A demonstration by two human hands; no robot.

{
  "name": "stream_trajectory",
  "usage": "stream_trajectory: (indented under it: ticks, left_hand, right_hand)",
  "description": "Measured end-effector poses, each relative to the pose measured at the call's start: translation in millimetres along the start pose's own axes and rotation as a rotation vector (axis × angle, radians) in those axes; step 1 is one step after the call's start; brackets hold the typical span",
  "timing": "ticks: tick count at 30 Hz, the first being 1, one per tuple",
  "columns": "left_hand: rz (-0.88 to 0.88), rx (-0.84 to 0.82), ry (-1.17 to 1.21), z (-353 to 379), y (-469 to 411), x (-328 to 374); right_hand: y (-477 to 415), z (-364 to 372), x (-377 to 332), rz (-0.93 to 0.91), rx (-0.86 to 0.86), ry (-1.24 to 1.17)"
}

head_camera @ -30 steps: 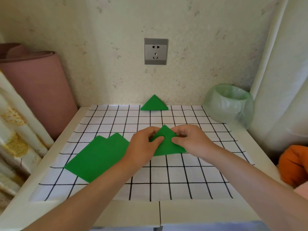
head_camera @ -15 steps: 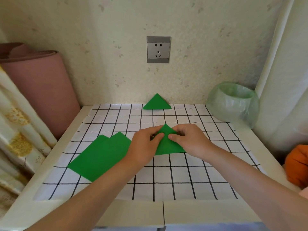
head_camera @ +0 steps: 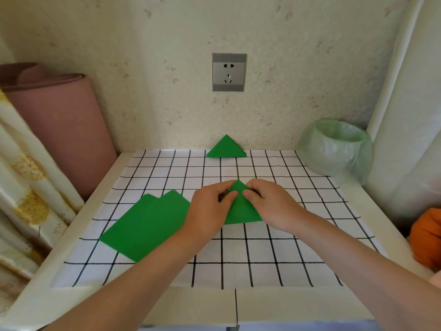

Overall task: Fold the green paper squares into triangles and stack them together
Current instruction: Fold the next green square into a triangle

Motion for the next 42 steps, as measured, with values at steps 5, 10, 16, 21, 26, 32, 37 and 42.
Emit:
stream_trajectory:
  ticks: [5, 10, 16, 21, 26, 32, 37, 42]
  left_hand:
    - [0.013, 0.016, -0.016, 1, 1, 4]
    - [0.017, -0.033, -0.031, 8, 2, 3]
    - [0.040, -0.047, -0.059, 11, 1, 1]
    - [0.070, -0.058, -0.097, 13, 3, 3]
    - [0.061, -0.067, -0.103, 11, 1, 3]
    - [0.009, -0.165, -0.113, 21, 0, -3]
    - [-0.127, -0.341, -0.185, 32, 0, -23]
    - [-0.182, -0.397, -0.354, 38, -1, -37]
  right_hand:
    - [2, 4, 1, 0.017, -0.036, 0.065]
    - [5, 12, -1, -0.016, -0.087, 0.195]
    - [6, 11, -11, -0.094, -0.099, 0.339]
    - [8, 14, -14, -0.120, -0.112, 0.411]
    - [3, 4, -4, -0.047, -0.032, 0.280]
    - [-5, 4, 21, 0.196, -0.007, -0.062]
    - [-5, 11, 40, 0.340, -0.043, -0.152]
    - [-4, 25, 39, 0.337, -0.094, 0.058]
Point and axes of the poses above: each hand's wrist, its own y-axis away from the middle knuckle, its own z-axis out of the palm, x = y × z, the point moved 9 cm from there along -y, towards the middle knuckle, and after that the axes turned 10 degrees about -y, right-handed, at the moved point
